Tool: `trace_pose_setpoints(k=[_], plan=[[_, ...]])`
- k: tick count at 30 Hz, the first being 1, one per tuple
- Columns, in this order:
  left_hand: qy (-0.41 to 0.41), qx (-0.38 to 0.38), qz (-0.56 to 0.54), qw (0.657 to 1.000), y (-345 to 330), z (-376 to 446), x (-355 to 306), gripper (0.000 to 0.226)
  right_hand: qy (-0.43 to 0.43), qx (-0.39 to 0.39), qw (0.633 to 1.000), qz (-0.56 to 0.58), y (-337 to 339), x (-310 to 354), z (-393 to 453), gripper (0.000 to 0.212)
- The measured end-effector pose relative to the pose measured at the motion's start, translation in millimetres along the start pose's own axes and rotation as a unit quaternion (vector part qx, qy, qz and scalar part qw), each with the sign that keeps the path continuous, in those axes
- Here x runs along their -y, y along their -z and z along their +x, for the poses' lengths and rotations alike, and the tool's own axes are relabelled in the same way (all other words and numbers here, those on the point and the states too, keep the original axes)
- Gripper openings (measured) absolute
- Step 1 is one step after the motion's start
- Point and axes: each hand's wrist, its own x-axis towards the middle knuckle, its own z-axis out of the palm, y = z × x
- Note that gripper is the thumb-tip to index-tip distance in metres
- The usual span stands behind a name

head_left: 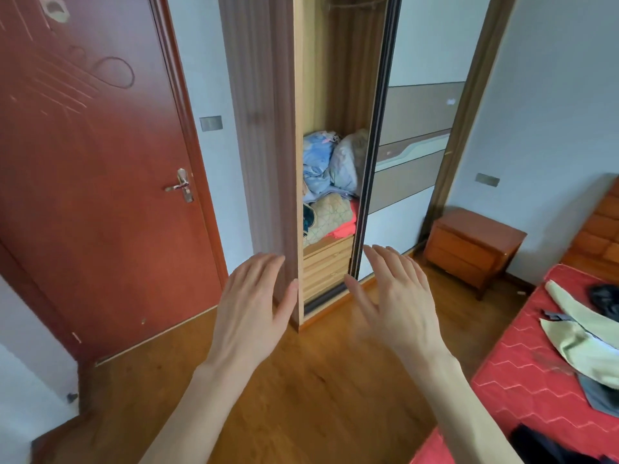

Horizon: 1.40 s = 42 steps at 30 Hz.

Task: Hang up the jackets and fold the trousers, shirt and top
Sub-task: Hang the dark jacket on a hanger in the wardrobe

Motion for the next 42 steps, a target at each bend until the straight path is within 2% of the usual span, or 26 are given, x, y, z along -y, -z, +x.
trace_pose_setpoints(k=[8, 18, 24, 27, 35, 42], plan=[[-0.068, 0.031, -0.050, 0.996, -79.5, 101.9, 6.2, 0.061, -0.082, 0.012, 0.996, -0.030, -33.2, -45.4, 61.1, 0.080], [-0.154, 0.037, -0.122, 0.980, -201.5, 262.0, -19.4, 0.056, -0.186, -0.039, 0.981, -0.029, -86.1, -138.3, 169.5, 0.070], [-0.219, 0.045, -0.160, 0.962, -260.2, 337.2, -66.9, 0.055, -0.239, -0.045, 0.966, -0.082, -91.6, -200.6, 206.8, 0.068], [-0.251, 0.039, -0.178, 0.951, -284.8, 363.4, -92.4, 0.050, -0.253, -0.073, 0.959, -0.103, -89.3, -227.1, 217.5, 0.065], [-0.305, 0.072, -0.245, 0.918, -357.2, 421.5, -171.1, 0.065, -0.317, -0.092, 0.932, -0.149, -88.1, -301.1, 237.6, 0.067], [-0.381, 0.085, -0.285, 0.876, -437.3, 487.5, -256.9, 0.055, -0.376, -0.128, 0.896, -0.200, -99.1, -383.4, 273.5, 0.064]])
